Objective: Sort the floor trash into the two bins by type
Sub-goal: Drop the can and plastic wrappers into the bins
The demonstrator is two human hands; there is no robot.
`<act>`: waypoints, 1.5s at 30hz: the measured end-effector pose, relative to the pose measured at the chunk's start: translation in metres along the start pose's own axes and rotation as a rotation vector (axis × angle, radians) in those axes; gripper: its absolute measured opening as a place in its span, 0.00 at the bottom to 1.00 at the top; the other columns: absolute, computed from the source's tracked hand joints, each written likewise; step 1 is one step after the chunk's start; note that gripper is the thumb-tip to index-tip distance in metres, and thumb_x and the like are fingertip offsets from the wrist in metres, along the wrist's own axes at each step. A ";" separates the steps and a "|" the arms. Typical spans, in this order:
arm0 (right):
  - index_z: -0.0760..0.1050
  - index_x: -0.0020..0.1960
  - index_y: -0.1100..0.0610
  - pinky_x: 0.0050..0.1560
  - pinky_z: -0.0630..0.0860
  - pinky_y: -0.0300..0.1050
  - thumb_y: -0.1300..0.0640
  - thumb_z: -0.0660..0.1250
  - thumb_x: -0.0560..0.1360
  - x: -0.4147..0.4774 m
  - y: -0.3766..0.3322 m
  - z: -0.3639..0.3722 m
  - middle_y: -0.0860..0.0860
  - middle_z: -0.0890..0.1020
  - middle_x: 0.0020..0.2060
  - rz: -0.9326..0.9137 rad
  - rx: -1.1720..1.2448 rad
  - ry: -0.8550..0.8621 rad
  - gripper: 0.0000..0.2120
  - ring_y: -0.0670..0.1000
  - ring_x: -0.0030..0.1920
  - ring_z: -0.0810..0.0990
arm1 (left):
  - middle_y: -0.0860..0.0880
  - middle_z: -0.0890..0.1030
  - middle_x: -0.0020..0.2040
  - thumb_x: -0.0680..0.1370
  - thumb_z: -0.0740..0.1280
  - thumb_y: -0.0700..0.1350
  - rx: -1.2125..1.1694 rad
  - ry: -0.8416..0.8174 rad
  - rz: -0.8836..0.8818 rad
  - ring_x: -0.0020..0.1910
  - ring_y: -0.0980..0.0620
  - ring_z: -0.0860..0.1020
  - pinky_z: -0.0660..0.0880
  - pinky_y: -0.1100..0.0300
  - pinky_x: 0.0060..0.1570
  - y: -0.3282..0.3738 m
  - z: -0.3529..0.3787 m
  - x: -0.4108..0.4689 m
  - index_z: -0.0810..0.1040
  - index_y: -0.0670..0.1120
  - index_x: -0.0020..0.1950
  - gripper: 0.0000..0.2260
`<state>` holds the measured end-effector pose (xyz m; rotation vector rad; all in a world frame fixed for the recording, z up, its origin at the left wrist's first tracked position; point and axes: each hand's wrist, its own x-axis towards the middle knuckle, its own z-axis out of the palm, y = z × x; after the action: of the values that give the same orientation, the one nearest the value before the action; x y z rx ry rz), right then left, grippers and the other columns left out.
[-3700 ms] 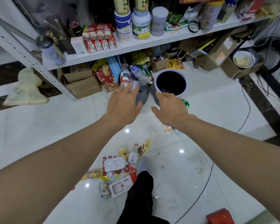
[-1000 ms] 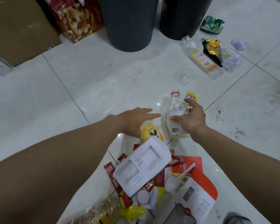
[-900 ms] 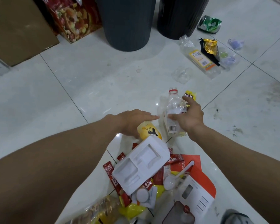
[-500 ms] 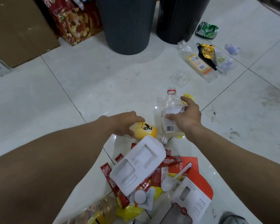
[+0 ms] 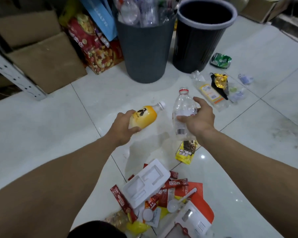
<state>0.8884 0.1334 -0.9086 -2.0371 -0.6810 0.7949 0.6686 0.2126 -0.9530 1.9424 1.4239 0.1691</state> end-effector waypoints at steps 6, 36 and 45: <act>0.68 0.71 0.47 0.61 0.74 0.47 0.62 0.79 0.65 -0.049 -0.103 -0.047 0.52 0.76 0.60 0.017 0.029 -0.050 0.39 0.55 0.58 0.76 | 0.43 0.69 0.62 0.74 0.72 0.50 -0.228 0.118 -0.080 0.54 0.48 0.70 0.68 0.57 0.54 0.075 -0.086 -0.043 0.66 0.51 0.72 0.28; 0.69 0.71 0.51 0.56 0.75 0.44 0.66 0.79 0.66 0.127 -0.437 -0.150 0.49 0.78 0.54 -0.124 -0.077 -0.420 0.37 0.50 0.51 0.77 | 0.45 0.73 0.59 0.75 0.71 0.52 -0.622 0.470 -0.527 0.53 0.48 0.73 0.70 0.57 0.51 0.356 -0.276 0.055 0.67 0.49 0.70 0.25; 0.69 0.70 0.50 0.59 0.76 0.50 0.64 0.79 0.65 0.168 -0.458 -0.134 0.52 0.80 0.57 -0.140 -0.142 -0.463 0.38 0.53 0.55 0.79 | 0.47 0.69 0.56 0.76 0.70 0.53 -0.582 0.527 -0.610 0.53 0.49 0.70 0.67 0.58 0.52 0.373 -0.282 0.099 0.65 0.49 0.72 0.27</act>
<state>1.0150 0.4188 -0.5112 -1.9142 -1.1532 1.1776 0.8600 0.3782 -0.5471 0.9699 1.9617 0.7510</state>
